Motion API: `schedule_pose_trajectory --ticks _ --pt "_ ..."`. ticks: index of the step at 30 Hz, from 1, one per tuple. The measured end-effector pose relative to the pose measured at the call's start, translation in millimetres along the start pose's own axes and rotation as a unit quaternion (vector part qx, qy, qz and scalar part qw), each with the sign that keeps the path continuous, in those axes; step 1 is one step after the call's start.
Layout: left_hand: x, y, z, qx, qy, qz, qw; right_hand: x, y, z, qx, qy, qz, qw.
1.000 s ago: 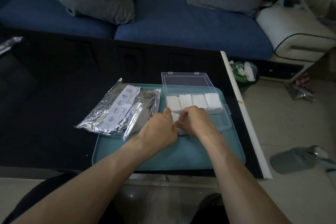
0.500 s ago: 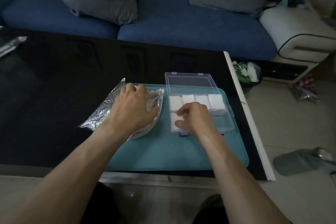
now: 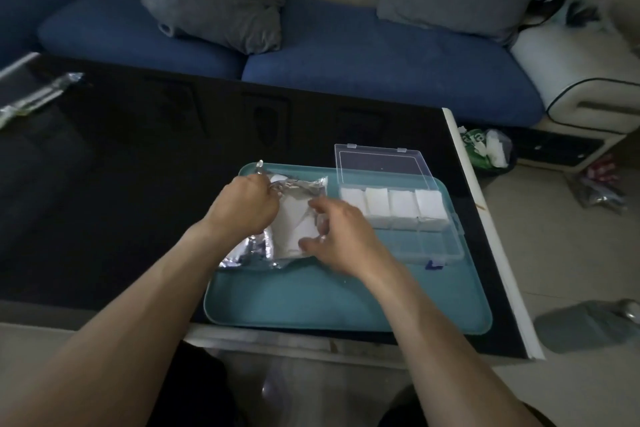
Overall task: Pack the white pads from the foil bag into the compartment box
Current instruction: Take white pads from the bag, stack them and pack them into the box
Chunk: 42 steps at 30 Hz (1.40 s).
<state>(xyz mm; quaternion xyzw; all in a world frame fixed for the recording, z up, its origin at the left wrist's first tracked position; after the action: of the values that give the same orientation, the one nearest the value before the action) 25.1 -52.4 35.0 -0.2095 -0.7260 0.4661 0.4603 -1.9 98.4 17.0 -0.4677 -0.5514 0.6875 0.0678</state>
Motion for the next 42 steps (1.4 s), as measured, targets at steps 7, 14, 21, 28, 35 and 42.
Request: schedule_pose_trajectory --ticks 7,14,21,28,35,42 --pt "-19.4 9.9 3.5 -0.073 -0.058 -0.119 0.988 -6.8 20.4 7.4 -0.025 -0.004 0.017 1.000" --pt "-37.5 18.4 6.1 -0.124 -0.134 -0.178 0.967 -5.3 32.1 12.5 -0.029 0.056 0.215 0.975" --pt "-35.8 24.7 6.1 -0.128 -0.130 -0.168 0.969 11.7 21.8 9.6 0.027 0.134 0.227 0.964" --pt "-15.4 26.5 3.2 -0.123 -0.038 0.013 0.992 10.7 14.0 10.4 0.086 0.088 0.043 0.991" --pt "-23.0 28.8 2.6 -0.142 -0.077 -0.113 0.980 5.7 24.9 16.8 0.026 0.078 0.074 0.994" --pt "-27.9 36.3 1.1 -0.161 -0.074 -0.136 0.975 -5.1 29.9 25.4 -0.025 0.070 0.030 0.997"
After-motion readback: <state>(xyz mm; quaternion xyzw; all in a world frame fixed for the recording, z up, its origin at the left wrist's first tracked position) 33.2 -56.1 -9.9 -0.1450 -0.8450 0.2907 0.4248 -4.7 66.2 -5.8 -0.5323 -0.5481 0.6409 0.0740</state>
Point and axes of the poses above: each hand's wrist, its own z-axis towards the middle knuckle, its own y-axis out of the palm, x = y × z, the point moved 10 cm from there along z, towards the middle knuckle, and after that the axes turned 5 degrees about -y, right-handed, at the moved point
